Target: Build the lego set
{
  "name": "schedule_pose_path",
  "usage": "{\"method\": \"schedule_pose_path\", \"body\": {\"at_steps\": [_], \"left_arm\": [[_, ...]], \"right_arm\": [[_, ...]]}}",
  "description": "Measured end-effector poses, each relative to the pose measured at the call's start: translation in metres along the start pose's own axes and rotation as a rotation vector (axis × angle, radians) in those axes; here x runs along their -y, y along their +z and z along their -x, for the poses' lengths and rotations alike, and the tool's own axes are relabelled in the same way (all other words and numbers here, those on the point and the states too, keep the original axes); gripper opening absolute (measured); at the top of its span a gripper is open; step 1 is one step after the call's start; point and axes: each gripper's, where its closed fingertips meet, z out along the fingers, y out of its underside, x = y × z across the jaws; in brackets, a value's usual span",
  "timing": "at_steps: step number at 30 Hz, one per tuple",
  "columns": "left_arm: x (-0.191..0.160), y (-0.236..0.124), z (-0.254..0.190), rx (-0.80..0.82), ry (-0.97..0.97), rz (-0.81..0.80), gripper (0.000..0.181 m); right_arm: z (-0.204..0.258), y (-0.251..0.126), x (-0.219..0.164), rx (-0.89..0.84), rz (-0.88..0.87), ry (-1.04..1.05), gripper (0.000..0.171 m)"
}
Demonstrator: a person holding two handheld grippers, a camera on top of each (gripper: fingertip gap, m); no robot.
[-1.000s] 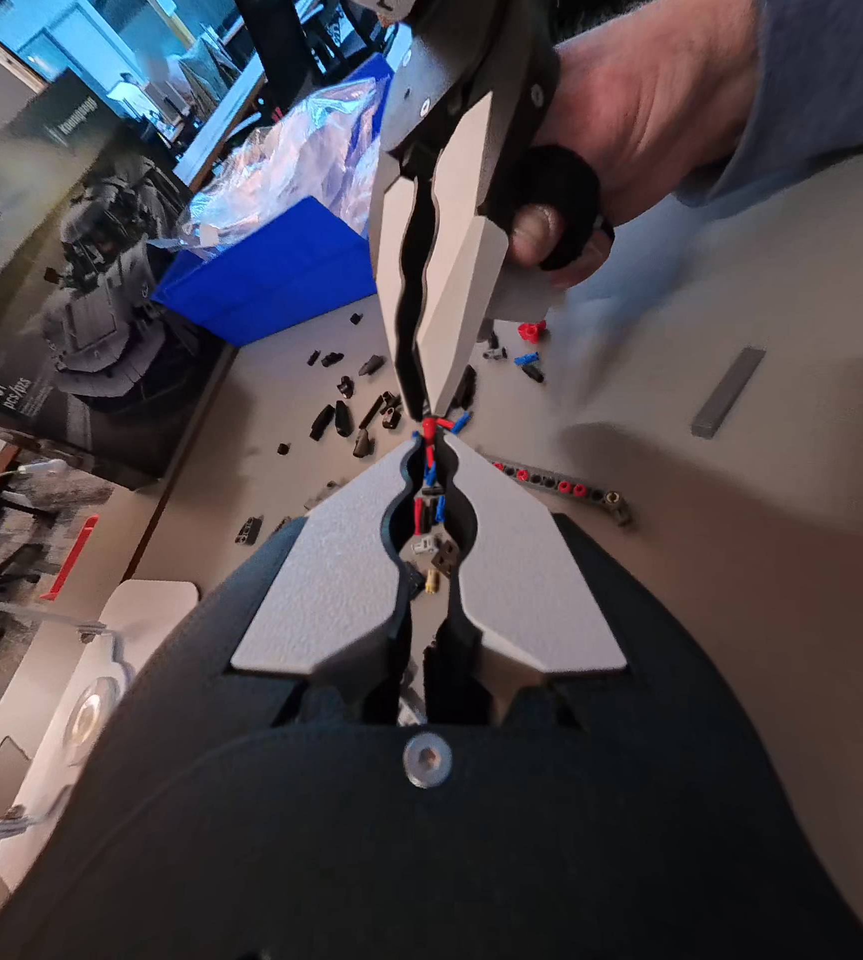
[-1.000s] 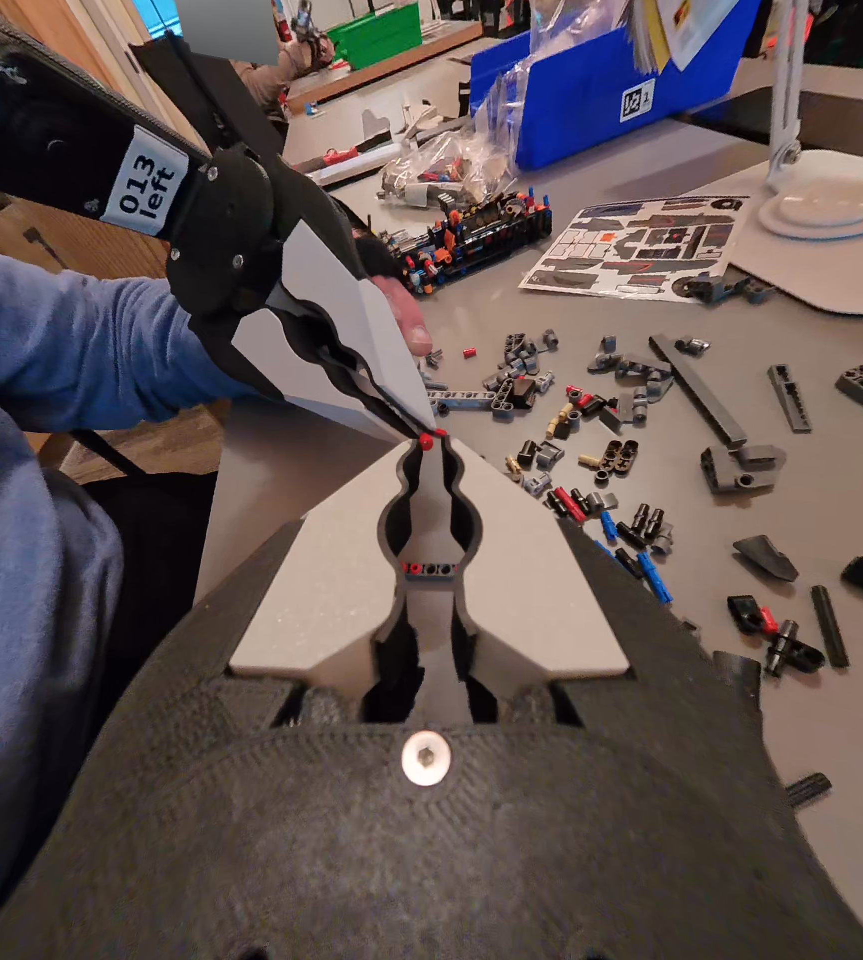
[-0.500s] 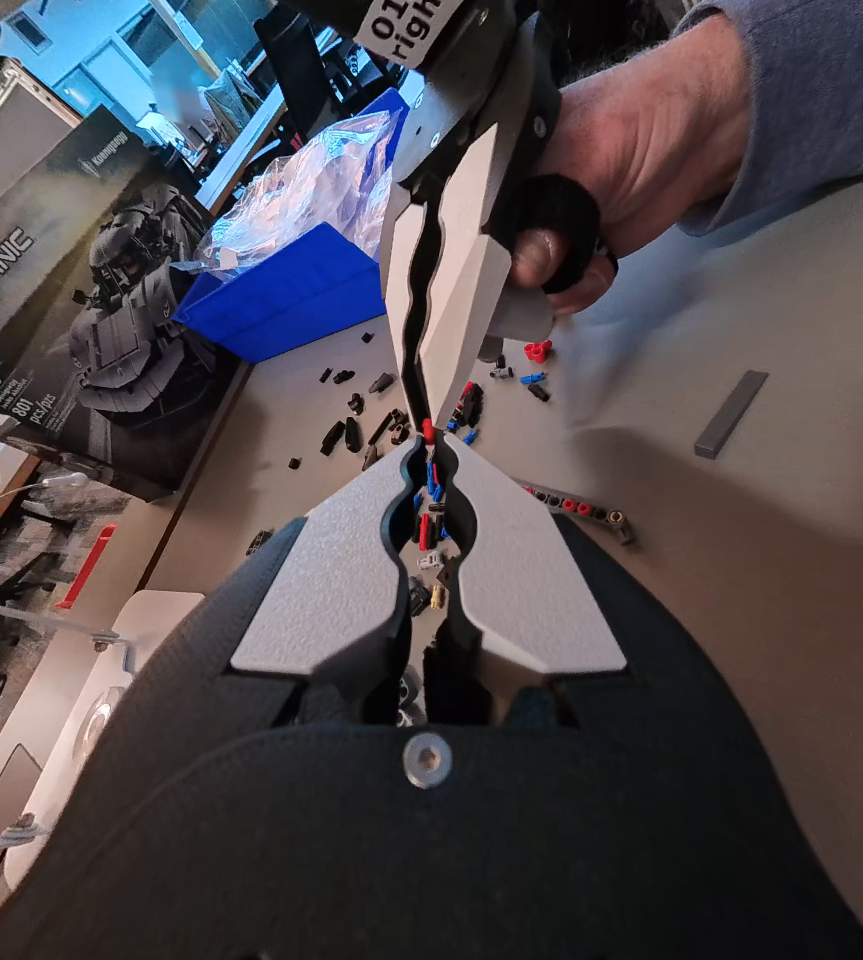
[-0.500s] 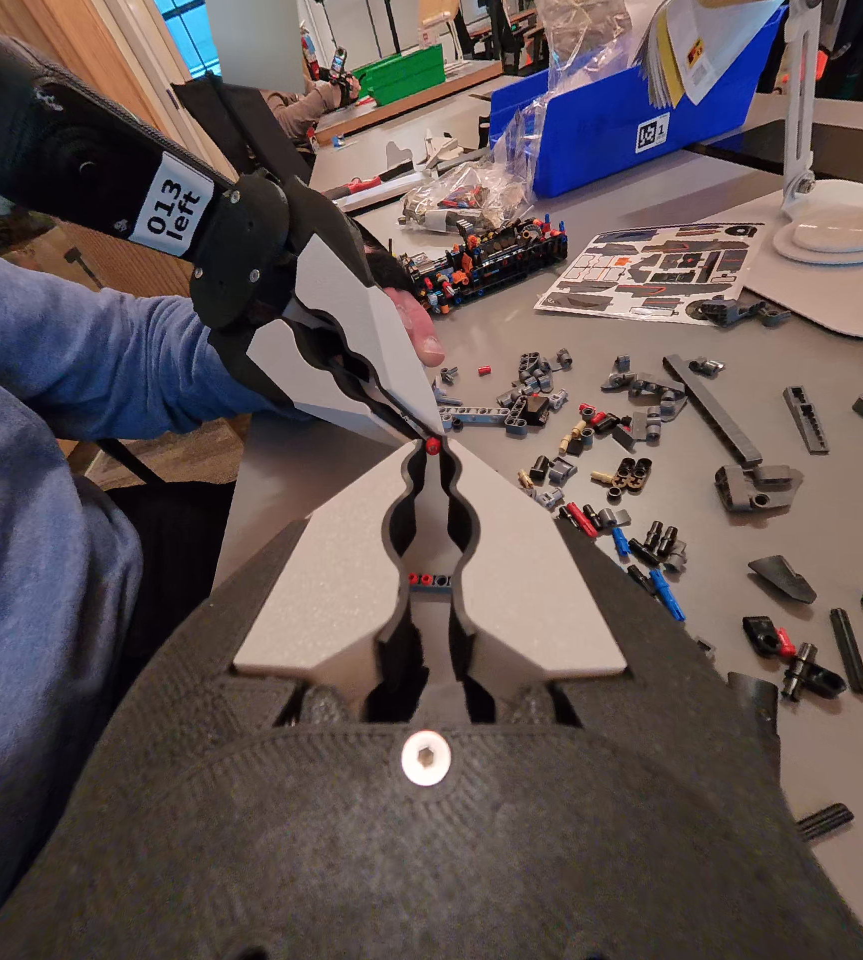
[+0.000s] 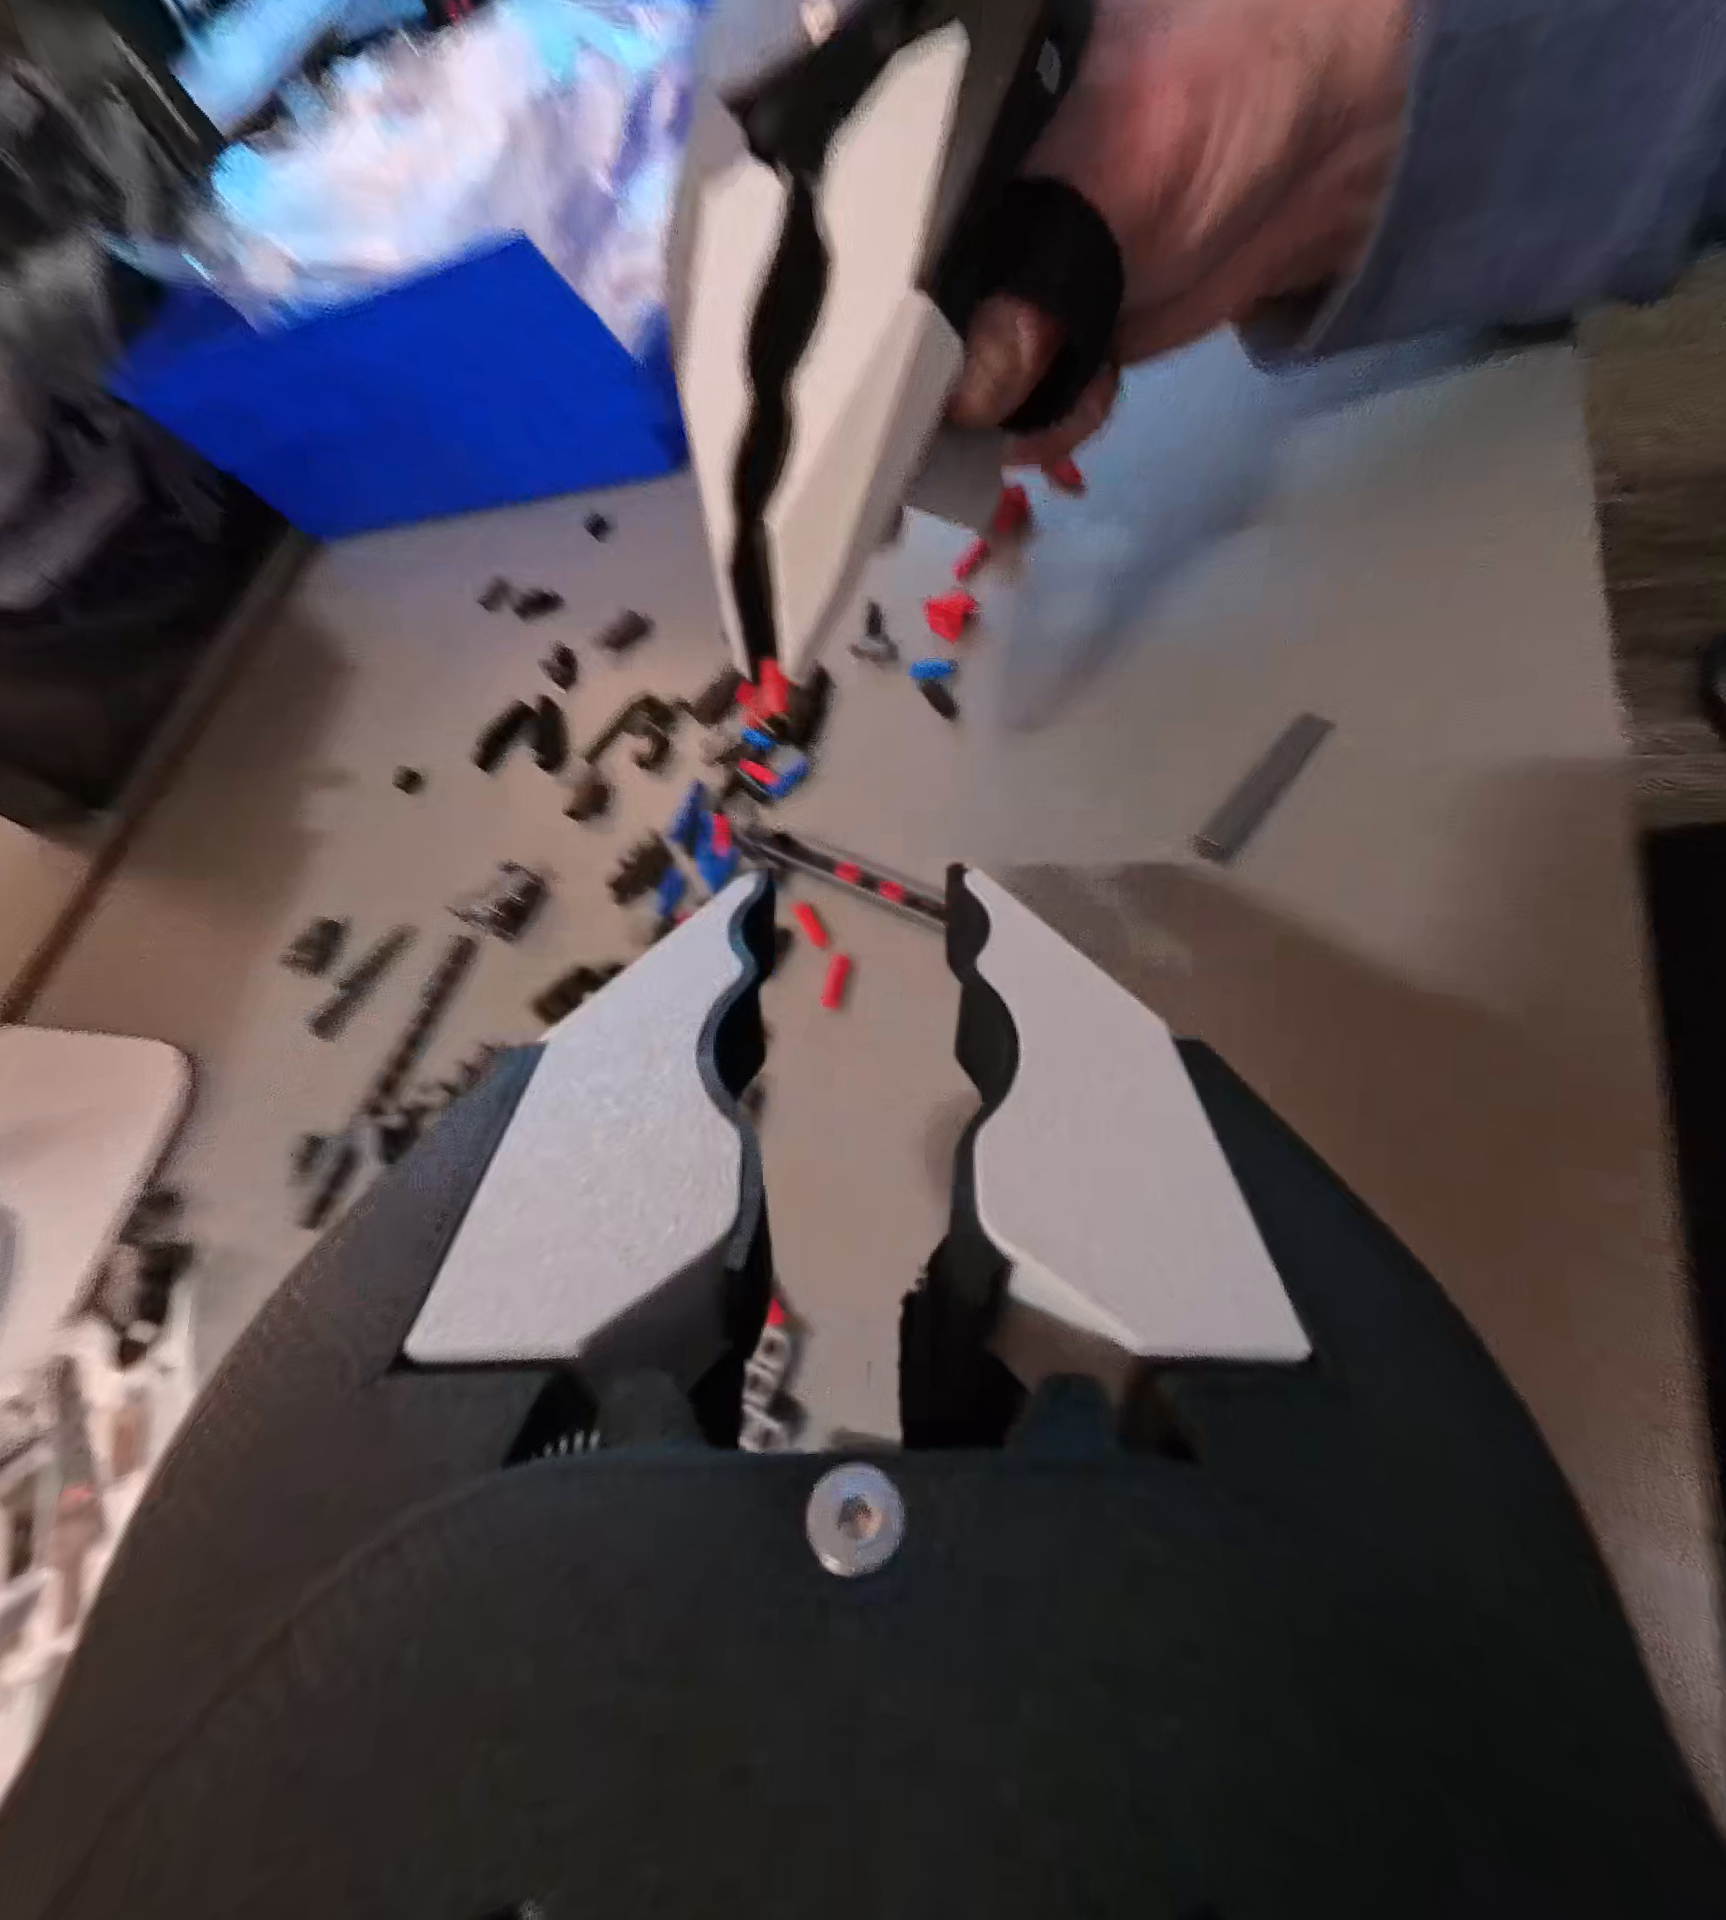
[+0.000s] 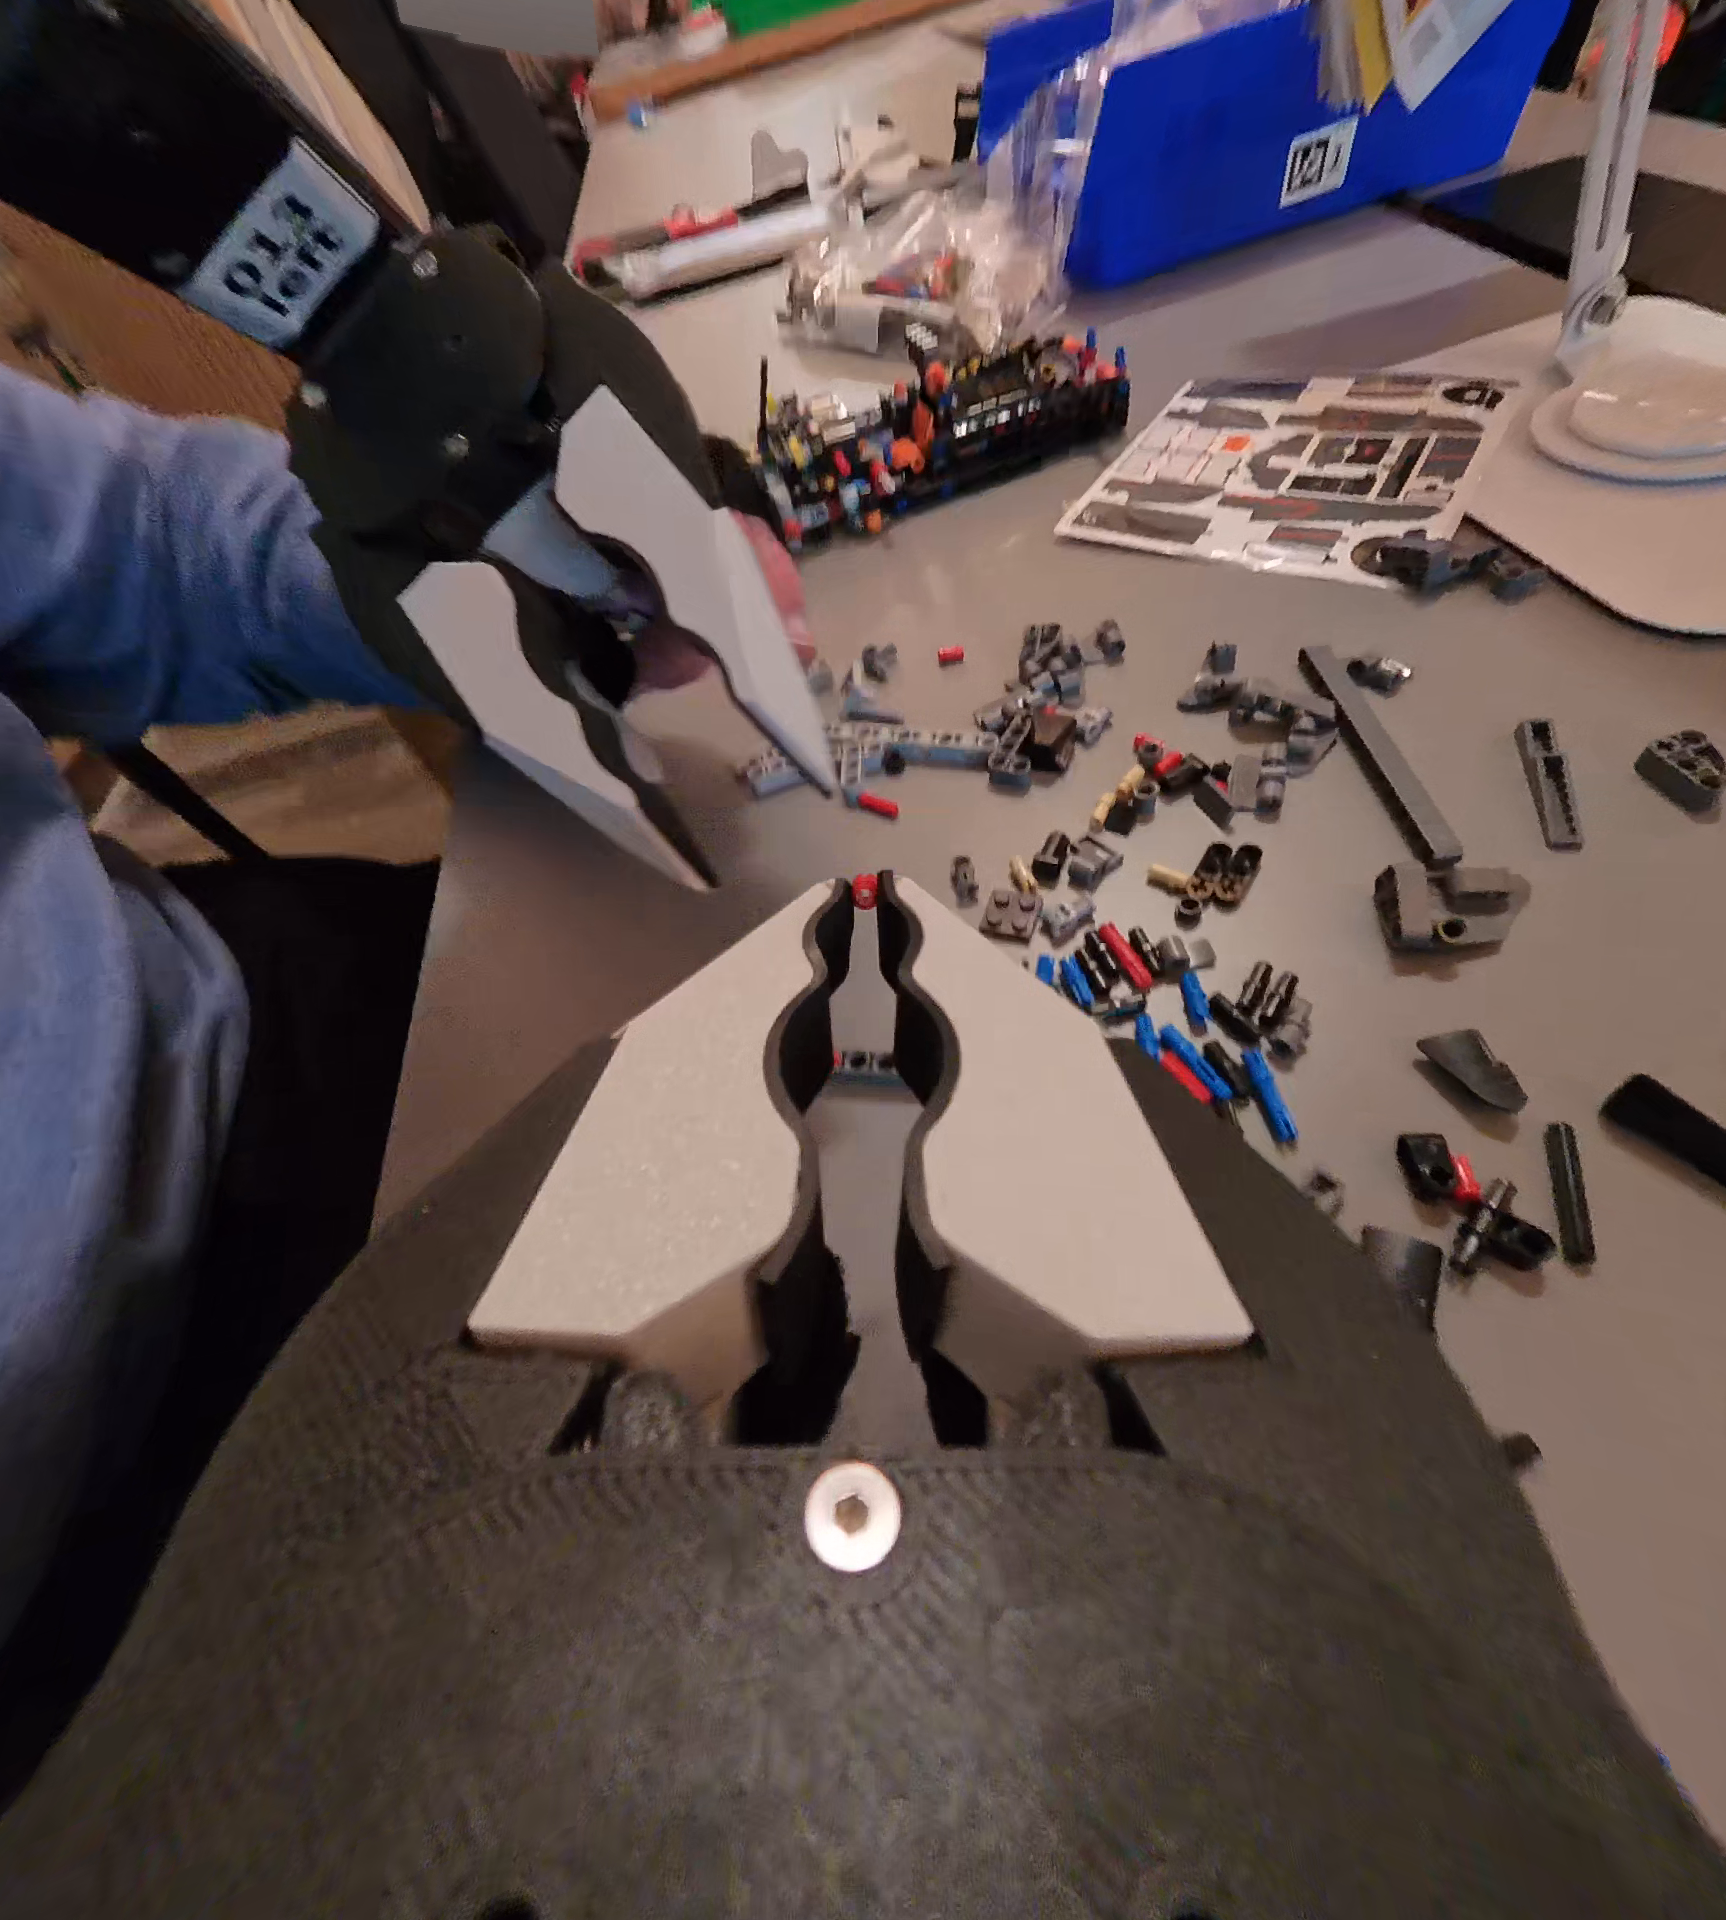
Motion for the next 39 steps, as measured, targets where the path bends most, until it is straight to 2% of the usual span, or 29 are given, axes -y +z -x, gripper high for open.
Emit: {"method": "schedule_pose_path", "body": {"at_steps": [4,9,14,16,22,28,39], "left_arm": [[-0.027,0.009,-0.037,-0.062,-0.129,0.164,0.033],[-0.036,0.022,-0.052,-0.075,-0.190,0.209,0.030],[-0.043,0.034,-0.047,-0.025,-0.165,0.253,0.018],[-0.044,0.035,-0.044,0.001,-0.136,0.265,0.007],[-0.052,0.028,-0.037,-0.027,-0.104,0.285,0.005],[-0.065,0.012,-0.030,-0.188,-0.082,0.276,0.005],[-0.076,0.002,-0.020,-0.345,0.004,0.270,0.005]], "right_arm": [[0.002,0.000,-0.014,0.005,0.069,-0.023,0.002],[0.006,0.008,-0.023,0.017,0.085,-0.020,0.002],[0.007,0.009,-0.028,0.018,0.097,-0.027,0.002],[0.008,0.009,-0.029,0.022,0.097,-0.027,0.002],[0.013,0.021,-0.036,0.050,0.158,-0.063,0.002],[0.024,0.042,-0.040,0.107,0.287,-0.161,0.002],[0.023,0.071,-0.044,0.178,0.509,-0.357,0.002]]}}
